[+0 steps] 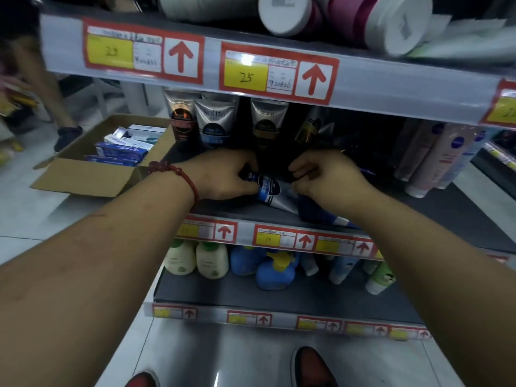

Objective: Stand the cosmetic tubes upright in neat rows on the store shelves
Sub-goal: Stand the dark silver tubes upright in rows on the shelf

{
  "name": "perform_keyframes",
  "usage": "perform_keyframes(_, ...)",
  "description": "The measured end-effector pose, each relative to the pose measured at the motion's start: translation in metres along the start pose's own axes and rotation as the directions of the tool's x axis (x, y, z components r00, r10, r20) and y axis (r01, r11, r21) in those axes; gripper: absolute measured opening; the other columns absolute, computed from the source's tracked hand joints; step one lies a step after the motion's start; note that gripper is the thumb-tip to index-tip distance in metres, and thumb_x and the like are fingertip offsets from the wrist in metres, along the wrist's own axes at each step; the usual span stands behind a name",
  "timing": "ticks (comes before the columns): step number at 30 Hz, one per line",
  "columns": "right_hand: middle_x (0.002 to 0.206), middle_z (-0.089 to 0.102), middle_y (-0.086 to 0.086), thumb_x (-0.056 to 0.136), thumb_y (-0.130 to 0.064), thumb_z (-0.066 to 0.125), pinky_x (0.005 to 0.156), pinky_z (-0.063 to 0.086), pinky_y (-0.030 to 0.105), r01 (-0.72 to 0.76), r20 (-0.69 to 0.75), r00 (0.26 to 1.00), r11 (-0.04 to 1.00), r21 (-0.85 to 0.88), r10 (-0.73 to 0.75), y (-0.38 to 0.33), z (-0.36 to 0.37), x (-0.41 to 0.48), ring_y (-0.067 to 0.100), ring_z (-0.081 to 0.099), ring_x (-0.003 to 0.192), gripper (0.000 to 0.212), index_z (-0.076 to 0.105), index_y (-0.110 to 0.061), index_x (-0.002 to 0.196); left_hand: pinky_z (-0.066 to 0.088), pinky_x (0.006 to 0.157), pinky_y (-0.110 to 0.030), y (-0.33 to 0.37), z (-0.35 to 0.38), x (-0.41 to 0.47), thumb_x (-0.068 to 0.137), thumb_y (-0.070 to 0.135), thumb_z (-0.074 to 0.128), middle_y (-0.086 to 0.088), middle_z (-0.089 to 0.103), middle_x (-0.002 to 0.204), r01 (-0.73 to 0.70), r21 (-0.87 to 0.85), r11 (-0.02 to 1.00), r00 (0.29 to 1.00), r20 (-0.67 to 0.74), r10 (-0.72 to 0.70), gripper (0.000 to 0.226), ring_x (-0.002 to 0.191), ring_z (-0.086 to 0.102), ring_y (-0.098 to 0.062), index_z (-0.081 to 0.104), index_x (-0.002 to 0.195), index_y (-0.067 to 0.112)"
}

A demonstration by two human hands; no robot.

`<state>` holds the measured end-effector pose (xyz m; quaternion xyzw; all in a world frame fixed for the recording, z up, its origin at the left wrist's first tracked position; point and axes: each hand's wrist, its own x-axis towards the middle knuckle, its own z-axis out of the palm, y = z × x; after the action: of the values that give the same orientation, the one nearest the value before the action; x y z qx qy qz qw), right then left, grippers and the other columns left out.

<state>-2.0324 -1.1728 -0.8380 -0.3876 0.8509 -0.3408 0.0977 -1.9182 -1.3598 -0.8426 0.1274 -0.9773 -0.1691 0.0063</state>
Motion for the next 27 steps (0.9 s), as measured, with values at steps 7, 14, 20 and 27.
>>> perform_keyframes(7,0.118,0.065,0.004,0.087,-0.021,0.073,0.087,0.047,0.024,0.067,0.024,0.998,0.986,-0.154,-0.064,-0.017,0.028,-0.001,0.018,0.061,0.104,0.044,0.061,-0.013,0.129,0.043,0.09,-0.025,-0.029,-0.013,-0.028,0.09,0.043,0.07,-0.001,0.065,0.128,0.136,-0.138,0.981,0.991,0.03,-0.133,0.05,0.11,0.059,-0.017,0.062,0.132,0.017)
perform_keyframes(14,0.093,0.072,0.009,0.087,-0.012,0.069,0.079,0.061,0.043,-0.052,-0.076,0.995,0.974,0.219,0.07,-0.049,0.063,0.01,0.027,0.071,0.083,0.027,0.067,-0.008,0.113,0.05,0.102,-0.033,-0.065,-0.002,-0.058,0.088,0.038,0.074,0.003,0.069,0.119,0.237,-0.695,0.679,0.929,-0.043,-0.368,0.043,0.107,0.066,-0.014,0.063,0.127,0.023)
perform_keyframes(20,0.091,0.074,0.013,0.085,-0.014,0.071,0.08,0.059,0.052,-0.095,-0.034,0.991,0.849,0.52,0.132,-0.088,0.099,0.026,0.031,0.072,0.086,0.005,0.07,-0.016,0.089,0.054,0.098,-0.04,-0.075,0.006,-0.054,0.084,0.033,0.079,0.004,0.074,0.113,0.062,-0.822,0.566,0.922,-0.17,-0.347,0.043,0.106,0.07,-0.015,0.064,0.123,0.024)
perform_keyframes(27,0.088,0.073,0.006,0.087,-0.018,0.07,0.084,0.056,0.049,0.003,-0.208,0.974,0.914,0.406,0.089,-0.089,0.108,0.04,0.022,0.069,0.086,0.014,0.064,-0.023,0.075,0.057,0.077,-0.027,-0.071,0.019,-0.035,0.071,0.035,0.089,0.005,0.076,0.095,0.002,-0.639,0.769,0.805,-0.456,-0.381,0.04,0.086,0.07,-0.009,0.074,0.105,0.02)
